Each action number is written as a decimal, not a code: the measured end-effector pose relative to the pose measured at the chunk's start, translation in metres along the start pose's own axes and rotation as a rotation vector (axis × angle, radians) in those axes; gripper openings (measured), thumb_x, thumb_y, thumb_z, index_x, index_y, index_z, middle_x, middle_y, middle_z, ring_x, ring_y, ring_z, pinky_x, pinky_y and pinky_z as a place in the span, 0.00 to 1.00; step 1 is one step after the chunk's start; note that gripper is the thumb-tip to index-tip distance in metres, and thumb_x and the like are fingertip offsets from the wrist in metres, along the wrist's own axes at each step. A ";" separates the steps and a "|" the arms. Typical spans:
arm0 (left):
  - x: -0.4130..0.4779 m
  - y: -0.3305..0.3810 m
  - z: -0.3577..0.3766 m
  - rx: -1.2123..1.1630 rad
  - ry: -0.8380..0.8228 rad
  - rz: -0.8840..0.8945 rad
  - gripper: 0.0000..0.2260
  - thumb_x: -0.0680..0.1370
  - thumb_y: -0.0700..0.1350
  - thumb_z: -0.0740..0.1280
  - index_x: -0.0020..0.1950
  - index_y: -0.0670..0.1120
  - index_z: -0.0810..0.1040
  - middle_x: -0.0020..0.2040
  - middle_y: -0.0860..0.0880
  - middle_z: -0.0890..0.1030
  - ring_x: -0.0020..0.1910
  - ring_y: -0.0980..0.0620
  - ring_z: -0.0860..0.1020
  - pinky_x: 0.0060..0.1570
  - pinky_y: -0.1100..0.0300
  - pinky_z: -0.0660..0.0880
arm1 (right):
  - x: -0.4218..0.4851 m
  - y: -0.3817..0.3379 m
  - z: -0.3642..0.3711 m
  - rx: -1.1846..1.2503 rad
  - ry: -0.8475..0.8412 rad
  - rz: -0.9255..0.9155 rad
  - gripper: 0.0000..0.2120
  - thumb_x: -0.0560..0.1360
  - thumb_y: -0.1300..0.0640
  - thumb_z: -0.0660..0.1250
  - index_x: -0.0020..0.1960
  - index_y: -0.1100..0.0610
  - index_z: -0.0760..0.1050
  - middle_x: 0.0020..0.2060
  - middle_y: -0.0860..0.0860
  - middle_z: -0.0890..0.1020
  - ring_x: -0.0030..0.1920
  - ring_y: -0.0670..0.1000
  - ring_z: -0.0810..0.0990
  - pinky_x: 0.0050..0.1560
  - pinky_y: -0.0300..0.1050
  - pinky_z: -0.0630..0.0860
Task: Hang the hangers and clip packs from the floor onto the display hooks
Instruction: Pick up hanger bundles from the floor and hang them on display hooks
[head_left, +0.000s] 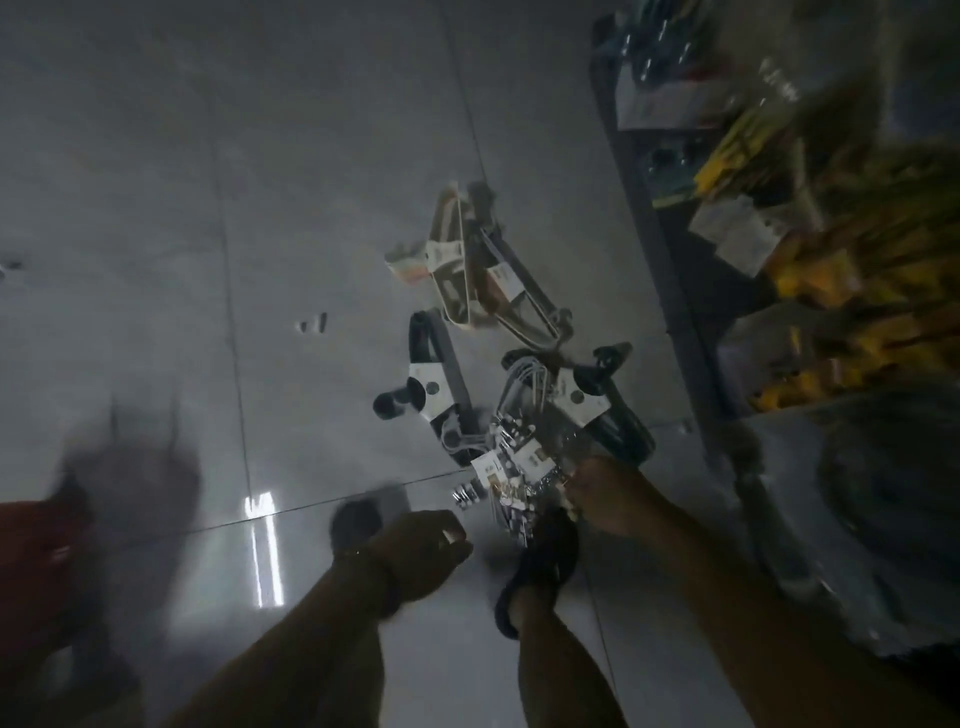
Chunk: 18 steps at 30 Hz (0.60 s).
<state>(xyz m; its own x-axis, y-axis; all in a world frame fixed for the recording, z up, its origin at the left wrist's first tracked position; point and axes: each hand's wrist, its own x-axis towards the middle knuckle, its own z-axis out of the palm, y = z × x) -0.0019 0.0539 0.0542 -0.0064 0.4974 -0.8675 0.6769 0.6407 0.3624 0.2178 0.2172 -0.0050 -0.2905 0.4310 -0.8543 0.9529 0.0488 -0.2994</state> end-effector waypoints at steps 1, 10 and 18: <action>0.034 -0.007 0.002 -0.024 -0.025 -0.005 0.14 0.85 0.53 0.64 0.67 0.49 0.80 0.65 0.48 0.82 0.62 0.49 0.80 0.63 0.55 0.77 | 0.030 0.007 0.006 0.017 -0.006 0.030 0.16 0.83 0.50 0.62 0.58 0.61 0.81 0.51 0.58 0.84 0.53 0.60 0.83 0.55 0.53 0.80; 0.308 -0.078 0.084 -0.381 -0.018 -0.188 0.27 0.72 0.52 0.80 0.67 0.48 0.75 0.55 0.56 0.77 0.53 0.54 0.77 0.43 0.70 0.73 | 0.252 0.092 0.098 0.117 -0.031 0.132 0.30 0.70 0.39 0.78 0.64 0.53 0.76 0.55 0.48 0.83 0.49 0.47 0.82 0.45 0.43 0.80; 0.380 -0.103 0.157 -0.707 0.119 -0.213 0.52 0.59 0.73 0.75 0.76 0.51 0.63 0.70 0.47 0.75 0.69 0.45 0.75 0.67 0.40 0.76 | 0.321 0.136 0.169 0.561 -0.065 0.179 0.32 0.53 0.30 0.84 0.54 0.37 0.81 0.49 0.34 0.84 0.50 0.41 0.84 0.43 0.39 0.79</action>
<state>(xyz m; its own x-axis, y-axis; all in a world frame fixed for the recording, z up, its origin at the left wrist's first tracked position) 0.0411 0.0853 -0.3665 -0.1911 0.3547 -0.9152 0.0180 0.9335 0.3580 0.2395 0.2097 -0.3922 -0.1506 0.3319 -0.9312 0.8007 -0.5115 -0.3118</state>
